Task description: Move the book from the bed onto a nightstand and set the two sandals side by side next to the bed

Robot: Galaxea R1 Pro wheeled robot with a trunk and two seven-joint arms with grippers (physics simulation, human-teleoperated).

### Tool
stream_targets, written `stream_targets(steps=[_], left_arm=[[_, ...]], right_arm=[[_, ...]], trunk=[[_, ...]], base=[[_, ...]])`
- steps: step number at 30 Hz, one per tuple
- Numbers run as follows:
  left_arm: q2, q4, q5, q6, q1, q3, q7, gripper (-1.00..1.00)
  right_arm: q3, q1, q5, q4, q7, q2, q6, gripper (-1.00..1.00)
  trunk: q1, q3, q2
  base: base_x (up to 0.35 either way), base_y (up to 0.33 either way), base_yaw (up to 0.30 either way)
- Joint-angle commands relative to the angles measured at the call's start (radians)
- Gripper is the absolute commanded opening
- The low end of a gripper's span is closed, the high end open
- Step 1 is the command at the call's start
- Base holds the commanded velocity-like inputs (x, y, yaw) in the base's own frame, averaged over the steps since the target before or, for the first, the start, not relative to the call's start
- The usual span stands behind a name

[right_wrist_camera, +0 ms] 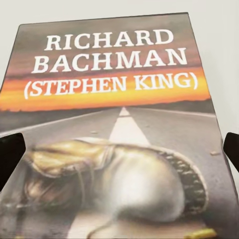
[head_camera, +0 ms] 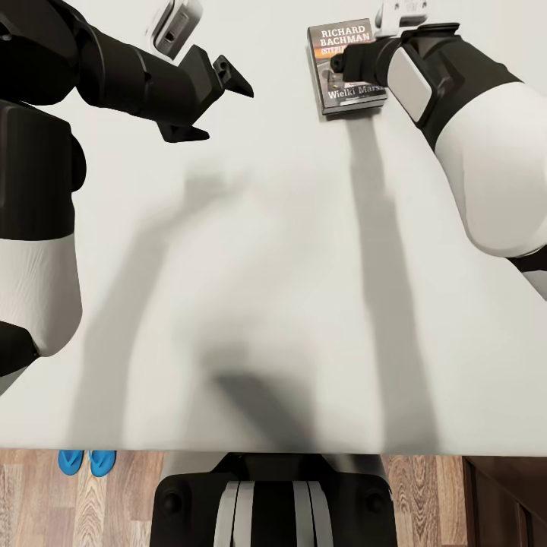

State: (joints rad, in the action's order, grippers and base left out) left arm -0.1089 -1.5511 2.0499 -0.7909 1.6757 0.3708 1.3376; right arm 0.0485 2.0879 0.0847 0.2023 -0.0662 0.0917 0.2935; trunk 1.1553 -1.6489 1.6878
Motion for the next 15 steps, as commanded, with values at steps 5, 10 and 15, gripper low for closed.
stream_targets(steps=[5, 10, 15], left_arm=[[-0.001, -0.001, 0.005, -0.008, 0.001, 0.001, 0.008, 1.00], [-0.001, -0.001, 0.006, -0.008, 0.001, 0.001, 0.008, 1.00], [-0.001, -0.001, 0.005, -0.008, -0.003, 0.002, 0.008, 1.00]], right_arm=[[0.005, 0.000, 0.009, -0.001, -0.004, 0.000, 0.006, 1.00], [0.005, 0.000, 0.009, -0.002, -0.004, 0.000, 0.006, 1.00], [0.005, 0.000, 0.008, -0.005, -0.003, 0.000, 0.007, 1.00]], trunk=[[0.000, 0.000, 0.000], [0.000, 0.000, 0.000], [0.000, 0.000, 0.000]], base=[[0.000, 0.000, 0.000], [0.000, 0.000, 0.000], [0.000, 0.000, 0.000]])
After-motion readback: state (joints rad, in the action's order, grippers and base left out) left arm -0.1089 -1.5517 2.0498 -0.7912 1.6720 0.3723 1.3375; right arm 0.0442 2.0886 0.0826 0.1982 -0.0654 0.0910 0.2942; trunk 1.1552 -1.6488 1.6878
